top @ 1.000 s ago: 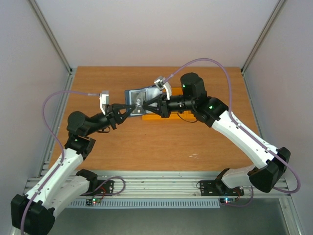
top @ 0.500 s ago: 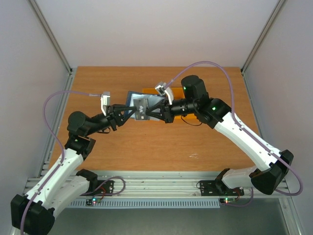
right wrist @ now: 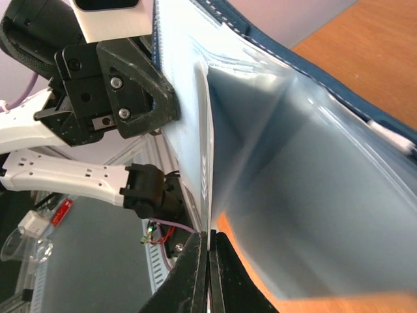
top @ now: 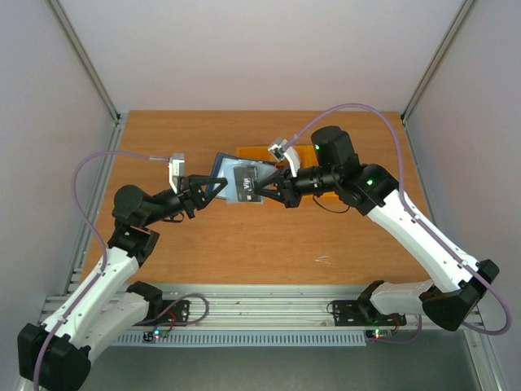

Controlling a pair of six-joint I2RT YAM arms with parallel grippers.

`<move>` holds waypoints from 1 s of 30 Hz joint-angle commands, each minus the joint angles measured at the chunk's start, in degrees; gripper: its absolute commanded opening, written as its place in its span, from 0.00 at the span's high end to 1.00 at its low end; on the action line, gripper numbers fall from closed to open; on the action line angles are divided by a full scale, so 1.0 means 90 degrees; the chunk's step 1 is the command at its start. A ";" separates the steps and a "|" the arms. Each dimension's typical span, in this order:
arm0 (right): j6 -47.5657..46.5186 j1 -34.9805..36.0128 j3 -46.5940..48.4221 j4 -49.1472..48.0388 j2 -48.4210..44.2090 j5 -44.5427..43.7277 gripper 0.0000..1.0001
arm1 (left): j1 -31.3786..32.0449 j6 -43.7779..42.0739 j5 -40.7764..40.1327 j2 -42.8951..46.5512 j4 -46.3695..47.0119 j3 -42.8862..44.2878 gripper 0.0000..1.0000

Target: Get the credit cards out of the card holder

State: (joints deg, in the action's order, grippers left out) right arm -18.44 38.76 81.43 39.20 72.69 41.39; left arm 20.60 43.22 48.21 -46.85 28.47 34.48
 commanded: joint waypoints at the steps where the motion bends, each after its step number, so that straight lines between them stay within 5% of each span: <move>1: -0.0168 -0.0246 0.0047 0.0334 -0.0299 -0.0327 0.99 | 0.0006 -0.0084 -0.0116 0.0112 0.0093 -0.0027 1.00; 9: 0.0716 -0.1229 -0.0059 0.0370 -0.0098 -0.0941 0.99 | -0.0297 -0.0509 -0.2137 0.0324 -0.1246 -0.0023 1.00; 13: 0.1105 -0.1413 0.0861 0.1031 0.1068 -0.1476 0.99 | -0.0637 -0.0356 -0.2207 0.0424 -0.1072 0.0000 1.00; 20: 0.1660 -0.1412 0.2558 0.1361 0.3495 -0.1588 0.99 | -0.0840 -0.0483 -0.3647 0.0970 -0.2052 0.0200 1.00; 30: 0.1992 -0.1337 0.4027 0.1808 0.5739 -0.1364 0.99 | -0.0873 -0.0519 -0.3613 0.1086 -0.2173 0.0054 1.00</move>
State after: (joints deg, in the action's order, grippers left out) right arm -2.31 26.17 112.27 51.22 120.64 28.23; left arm 13.13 39.18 16.88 -37.80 6.76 34.54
